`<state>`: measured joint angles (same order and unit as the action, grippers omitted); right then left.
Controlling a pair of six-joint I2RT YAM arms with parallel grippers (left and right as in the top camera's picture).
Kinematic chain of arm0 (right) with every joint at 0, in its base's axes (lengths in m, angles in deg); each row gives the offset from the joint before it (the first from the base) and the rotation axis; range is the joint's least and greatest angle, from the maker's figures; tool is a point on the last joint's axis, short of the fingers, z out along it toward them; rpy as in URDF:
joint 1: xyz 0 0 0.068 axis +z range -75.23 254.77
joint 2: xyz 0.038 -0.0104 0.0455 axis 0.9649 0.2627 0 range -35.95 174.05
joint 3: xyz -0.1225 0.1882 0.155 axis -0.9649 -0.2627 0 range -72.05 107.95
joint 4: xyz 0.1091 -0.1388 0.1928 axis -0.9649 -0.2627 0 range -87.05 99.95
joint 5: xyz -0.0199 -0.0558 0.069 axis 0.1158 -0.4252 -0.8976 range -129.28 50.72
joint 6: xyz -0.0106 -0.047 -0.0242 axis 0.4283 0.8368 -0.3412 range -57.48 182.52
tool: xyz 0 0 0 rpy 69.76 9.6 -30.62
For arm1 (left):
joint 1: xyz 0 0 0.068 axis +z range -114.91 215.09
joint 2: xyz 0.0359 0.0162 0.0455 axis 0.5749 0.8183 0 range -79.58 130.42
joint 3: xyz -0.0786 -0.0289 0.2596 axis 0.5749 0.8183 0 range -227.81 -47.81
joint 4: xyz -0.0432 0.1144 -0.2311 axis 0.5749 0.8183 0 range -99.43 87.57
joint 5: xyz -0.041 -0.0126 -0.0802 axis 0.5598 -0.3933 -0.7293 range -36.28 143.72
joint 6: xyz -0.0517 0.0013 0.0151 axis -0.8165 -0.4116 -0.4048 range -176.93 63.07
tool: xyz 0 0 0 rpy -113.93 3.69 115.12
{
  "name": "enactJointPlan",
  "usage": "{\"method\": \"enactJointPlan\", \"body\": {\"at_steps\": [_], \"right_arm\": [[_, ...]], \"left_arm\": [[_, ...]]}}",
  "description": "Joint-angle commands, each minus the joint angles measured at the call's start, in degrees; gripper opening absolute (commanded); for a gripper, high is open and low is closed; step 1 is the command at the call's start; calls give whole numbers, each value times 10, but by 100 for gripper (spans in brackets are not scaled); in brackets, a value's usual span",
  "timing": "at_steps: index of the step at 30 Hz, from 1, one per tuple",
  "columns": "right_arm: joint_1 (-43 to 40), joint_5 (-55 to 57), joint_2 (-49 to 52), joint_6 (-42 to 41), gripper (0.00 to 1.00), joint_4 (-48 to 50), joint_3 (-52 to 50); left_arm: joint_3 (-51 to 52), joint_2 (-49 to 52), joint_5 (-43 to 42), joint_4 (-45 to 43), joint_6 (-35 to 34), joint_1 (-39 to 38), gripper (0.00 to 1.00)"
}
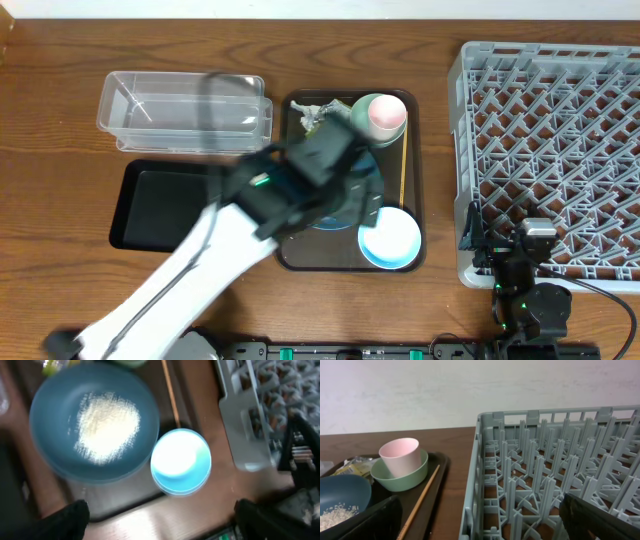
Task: Sort waste into correct bins and load items into the dishwasher rack
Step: 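Reach the left gripper to the rim of the blue rice bowl, then grip the blue bowl rim with the left gripper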
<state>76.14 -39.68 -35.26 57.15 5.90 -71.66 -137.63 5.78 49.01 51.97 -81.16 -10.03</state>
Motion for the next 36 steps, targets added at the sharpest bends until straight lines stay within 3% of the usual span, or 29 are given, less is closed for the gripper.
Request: {"method": "enactJointPlan", "body": {"at_steps": [1, 11, 19, 30, 36], "right_arm": [[4, 2, -3, 7, 99, -2, -1], [4, 2, -3, 7, 99, -2, -1], [4, 2, -3, 7, 99, -2, -1], [4, 2, -3, 7, 99, -2, -1], [4, 2, -3, 7, 99, -2, -1]], "left_arm": [[-12, 54, 57, -29, -5, -5, 95], [-12, 204, 52, -137, -5, -6, 94], [-12, 265, 76, -171, -5, -6, 75], [-12, 334, 138, -203, -81, -6, 71], [-10, 346, 138, -215, -115, -7, 62]]}}
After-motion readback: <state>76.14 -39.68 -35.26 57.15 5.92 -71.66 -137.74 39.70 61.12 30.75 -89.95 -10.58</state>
